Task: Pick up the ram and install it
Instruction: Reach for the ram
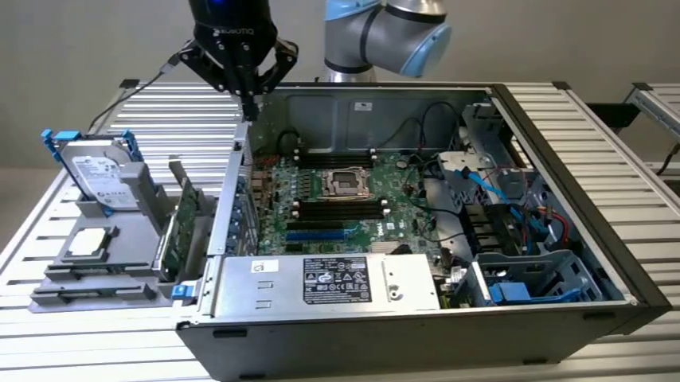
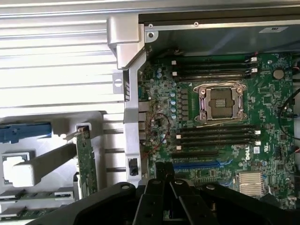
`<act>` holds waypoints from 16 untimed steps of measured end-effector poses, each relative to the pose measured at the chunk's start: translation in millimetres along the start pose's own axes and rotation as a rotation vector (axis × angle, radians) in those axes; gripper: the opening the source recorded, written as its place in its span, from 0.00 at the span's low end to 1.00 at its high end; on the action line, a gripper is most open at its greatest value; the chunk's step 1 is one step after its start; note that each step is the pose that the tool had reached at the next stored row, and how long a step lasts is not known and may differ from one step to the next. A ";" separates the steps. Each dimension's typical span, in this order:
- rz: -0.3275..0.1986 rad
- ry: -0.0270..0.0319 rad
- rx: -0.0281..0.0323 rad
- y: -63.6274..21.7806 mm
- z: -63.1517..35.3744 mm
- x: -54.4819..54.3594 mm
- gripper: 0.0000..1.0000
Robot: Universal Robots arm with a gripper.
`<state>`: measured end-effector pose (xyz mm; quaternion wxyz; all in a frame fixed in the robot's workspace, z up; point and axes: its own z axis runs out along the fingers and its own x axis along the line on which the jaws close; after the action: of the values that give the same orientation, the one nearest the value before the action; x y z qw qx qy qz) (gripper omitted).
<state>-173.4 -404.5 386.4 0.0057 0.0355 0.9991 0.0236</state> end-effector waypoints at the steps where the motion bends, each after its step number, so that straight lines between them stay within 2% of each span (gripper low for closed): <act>1: 0.000 0.0000 0.0001 -1.6 0.2 4.6 0.11; 16: 0.000 0.0001 0.0001 -30.7 2.7 69.3 0.11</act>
<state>-244.7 -430.0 381.5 0.0057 0.0355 0.9991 0.0236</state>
